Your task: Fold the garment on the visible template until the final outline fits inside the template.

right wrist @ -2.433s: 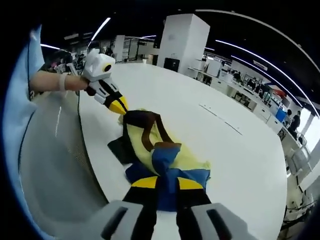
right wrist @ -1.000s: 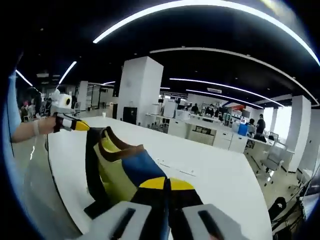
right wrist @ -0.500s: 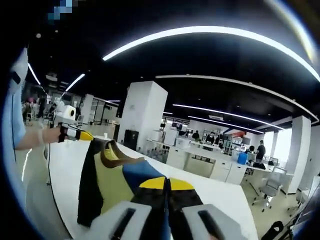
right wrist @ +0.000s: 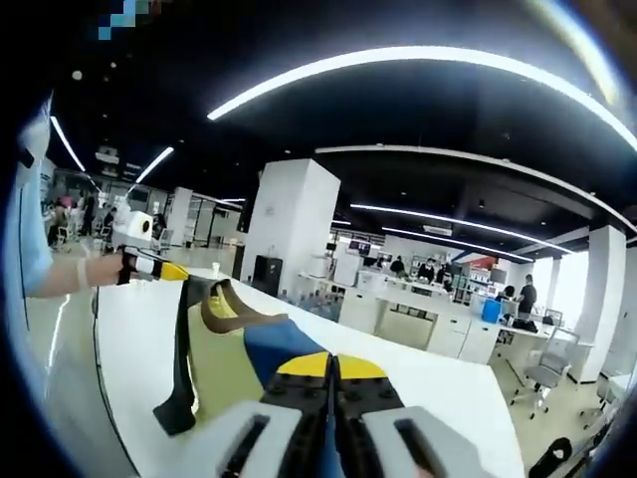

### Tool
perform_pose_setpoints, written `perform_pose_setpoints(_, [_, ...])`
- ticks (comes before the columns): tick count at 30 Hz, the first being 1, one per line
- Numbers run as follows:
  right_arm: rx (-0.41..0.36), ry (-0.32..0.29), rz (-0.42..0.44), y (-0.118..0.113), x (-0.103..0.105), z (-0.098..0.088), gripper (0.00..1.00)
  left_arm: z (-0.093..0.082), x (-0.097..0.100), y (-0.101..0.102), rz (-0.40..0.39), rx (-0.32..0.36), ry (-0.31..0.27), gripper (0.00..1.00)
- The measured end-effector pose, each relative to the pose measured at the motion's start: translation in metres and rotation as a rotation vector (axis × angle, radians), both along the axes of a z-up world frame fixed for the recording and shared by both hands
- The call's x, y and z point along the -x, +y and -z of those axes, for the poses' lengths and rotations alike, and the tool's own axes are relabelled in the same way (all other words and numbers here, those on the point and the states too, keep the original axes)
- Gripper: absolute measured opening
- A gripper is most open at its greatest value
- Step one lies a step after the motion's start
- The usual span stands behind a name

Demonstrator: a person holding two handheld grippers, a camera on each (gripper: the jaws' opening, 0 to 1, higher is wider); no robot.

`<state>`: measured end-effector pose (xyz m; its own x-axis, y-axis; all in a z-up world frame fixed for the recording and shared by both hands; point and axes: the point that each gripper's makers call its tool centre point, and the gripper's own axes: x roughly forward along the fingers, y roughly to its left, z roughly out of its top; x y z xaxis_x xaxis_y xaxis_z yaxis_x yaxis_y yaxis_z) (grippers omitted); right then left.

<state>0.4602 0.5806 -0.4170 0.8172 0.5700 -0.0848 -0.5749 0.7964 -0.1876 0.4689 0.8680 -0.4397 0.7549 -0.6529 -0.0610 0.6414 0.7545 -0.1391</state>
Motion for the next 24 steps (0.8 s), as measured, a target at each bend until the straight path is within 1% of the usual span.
perform_pose_setpoints(1, [0.01,-0.005,-0.003,0.001,-0.004,0.004,0.0,0.004,-0.004,0.0,-0.002,0.0,0.011,0.0])
perform_pose_setpoints(2, [0.012,0.005,-0.003,0.0,-0.008,0.008,0.0,0.01,-0.01,0.0,0.0,-0.003,0.024,0.0])
perform_pose_setpoints(3, [0.008,0.029,-0.003,0.0,-0.014,0.015,0.0,0.014,-0.015,0.0,0.0,-0.004,0.037,0.0])
perform_pose_setpoints(4, [0.014,0.031,-0.006,0.001,-0.018,0.018,0.0,0.018,-0.019,0.0,-0.002,-0.008,0.05,0.0])
perform_pose_setpoints(5, [0.022,0.045,-0.007,0.001,-0.024,0.025,0.0,0.023,-0.026,-0.001,-0.001,-0.016,0.05,0.0])
perform_pose_setpoints(7, [0.033,0.066,-0.01,0.0,-0.036,0.036,0.0,0.033,-0.037,0.0,-0.001,-0.02,0.073,0.0])
perform_pose_setpoints(8, [0.031,0.076,-0.012,0.0,-0.04,0.041,0.0,0.041,-0.047,0.0,0.0,-0.017,0.083,0.0])
perform_pose_setpoints(9, [0.025,0.104,-0.011,-0.001,-0.049,0.051,0.0,0.047,-0.053,0.0,0.002,-0.021,0.093,0.0])
perform_pose_setpoints(10, [0.013,0.123,-0.014,-0.001,-0.055,0.057,0.0,0.059,-0.063,0.001,0.001,-0.019,0.127,0.0])
perform_pose_setpoints(11, [-0.002,0.141,-0.013,-0.002,-0.064,0.067,0.0,0.065,-0.069,0.0,0.0,-0.013,0.143,0.0])
perform_pose_setpoints(12, [-0.01,0.161,-0.018,-0.001,-0.07,0.075,0.0,0.076,-0.08,0.0,-0.005,-0.019,0.163,0.0])
perform_pose_setpoints(13, [0.003,0.161,-0.024,-0.001,-0.08,0.084,0.0,0.082,-0.085,0.0,-0.009,-0.018,0.176,0.0])
perform_pose_setpoints(14, [0.019,0.16,-0.023,-0.001,-0.086,0.091,0.0,0.09,-0.094,-0.001,-0.008,-0.029,0.178,0.0])
perform_pose_setpoints(15, [0.016,0.173,-0.022,-0.002,-0.092,0.097,0.0,0.095,-0.1,-0.002,-0.005,-0.037,0.181,0.0])
perform_pose_setpoints(16, [0.007,0.216,-0.018,-0.003,-0.1,0.11,0.0,0.105,-0.107,-0.003,-0.005,-0.055,0.194,0.0])
perform_pose_setpoints(17, [0.009,0.224,-0.013,-0.004,-0.107,0.116,0.0,0.11,-0.111,-0.006,-0.006,-0.068,0.203,0.0])
perform_pose_setpoints(18, [0.01,0.225,-0.018,-0.003,-0.116,0.123,0.0,0.118,-0.118,-0.007,-0.007,-0.067,0.211,0.0])
perform_pose_setpoints(20, [0.038,0.251,-0.013,-0.004,-0.127,0.136,0.0,0.129,-0.127,-0.009,-0.009,-0.067,0.23,0.0])
perform_pose_setpoints(21, [0.049,0.252,-0.015,-0.003,-0.133,0.141,0.0,0.135,-0.132,-0.009,-0.012,-0.067,0.237,0.0])
perform_pose_setpoints(22, [0.059,0.26,-0.023,-0.001,-0.142,0.149,0.0,0.141,-0.137,-0.01,-0.014,-0.075,0.244,0.0])
perform_pose_setpoints(24, [0.059,0.298,-0.015,-0.002,-0.159,0.165,0.0,0.156,-0.148,-0.008,-0.019,-0.081,0.257,0.0])
